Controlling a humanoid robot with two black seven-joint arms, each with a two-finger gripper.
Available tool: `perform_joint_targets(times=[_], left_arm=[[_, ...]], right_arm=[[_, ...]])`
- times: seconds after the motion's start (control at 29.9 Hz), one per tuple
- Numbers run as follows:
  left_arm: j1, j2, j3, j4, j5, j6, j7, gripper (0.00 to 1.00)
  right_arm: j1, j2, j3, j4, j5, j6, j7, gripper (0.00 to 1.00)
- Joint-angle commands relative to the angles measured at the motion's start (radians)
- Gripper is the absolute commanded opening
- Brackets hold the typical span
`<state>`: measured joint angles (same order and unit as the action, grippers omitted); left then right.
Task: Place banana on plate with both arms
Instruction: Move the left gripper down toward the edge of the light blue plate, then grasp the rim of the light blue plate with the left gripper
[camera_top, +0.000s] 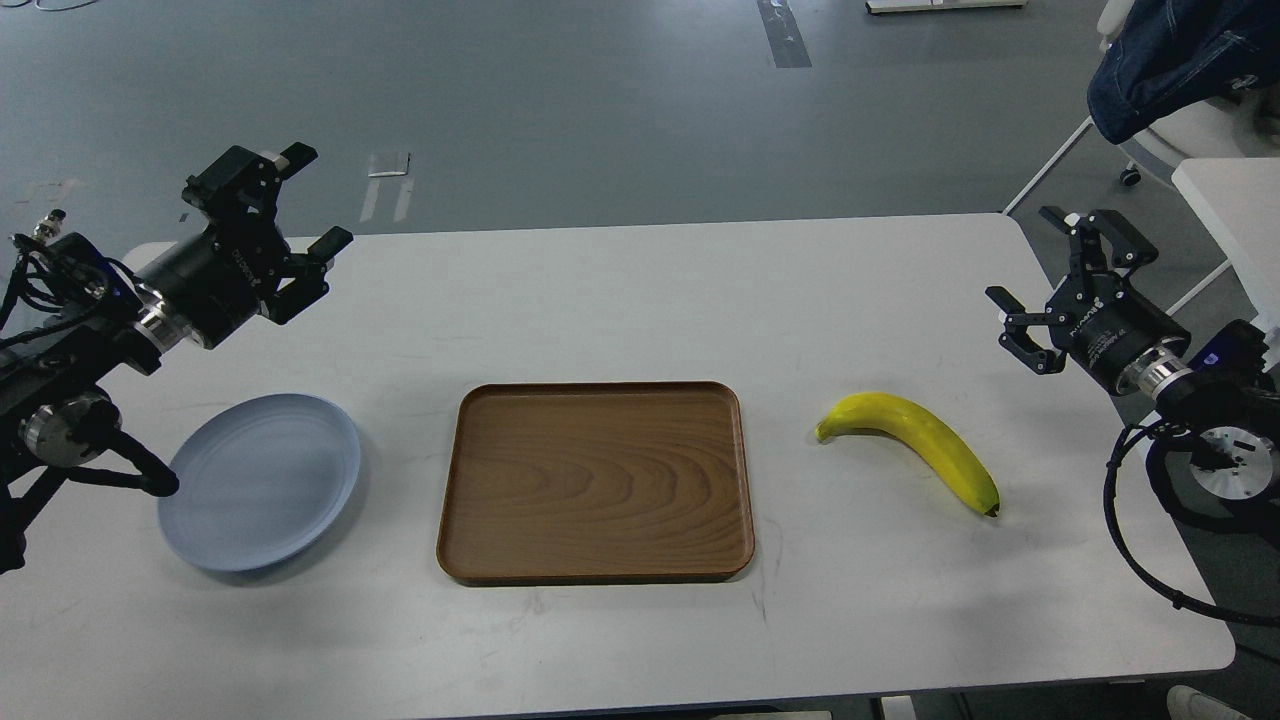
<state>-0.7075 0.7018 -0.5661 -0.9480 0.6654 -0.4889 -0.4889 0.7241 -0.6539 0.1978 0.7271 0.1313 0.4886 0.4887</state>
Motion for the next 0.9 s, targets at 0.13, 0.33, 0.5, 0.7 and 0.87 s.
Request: perform_joint_targets(times=[0.13,0.33,0.5,0.7,0.87], left_arm=[[-0.004,0.197,0.008,-0.238,0.472,0.000,0.000,1.00],[0.011,0.275,0.021,-0.256,0.892,0.000,0.000,1.00],[0.016,0.315,0.116,-0.186,1.057,0.131,0.000,1.00],[0.016,0.298,0.245,0.019,1.030,0.219,0.000,1.00],[0.016,0.271,0.302,0.138,0.944,0.233,0.000,0.99]], right_arm=[[0.003,0.000,0.000,0.003,-0.001,0.000,0.000,1.00],[0.003,0.005,0.000,0.006,-0.001,0.000,0.000,1.00],[0.008,0.007,0.000,0.008,-0.001,0.000,0.000,1.00],[0.009,0.000,0.000,0.009,-0.001,0.000,0.000,1.00],[0.009,-0.003,0.000,0.008,-0.001,0.000,0.000,1.00]])
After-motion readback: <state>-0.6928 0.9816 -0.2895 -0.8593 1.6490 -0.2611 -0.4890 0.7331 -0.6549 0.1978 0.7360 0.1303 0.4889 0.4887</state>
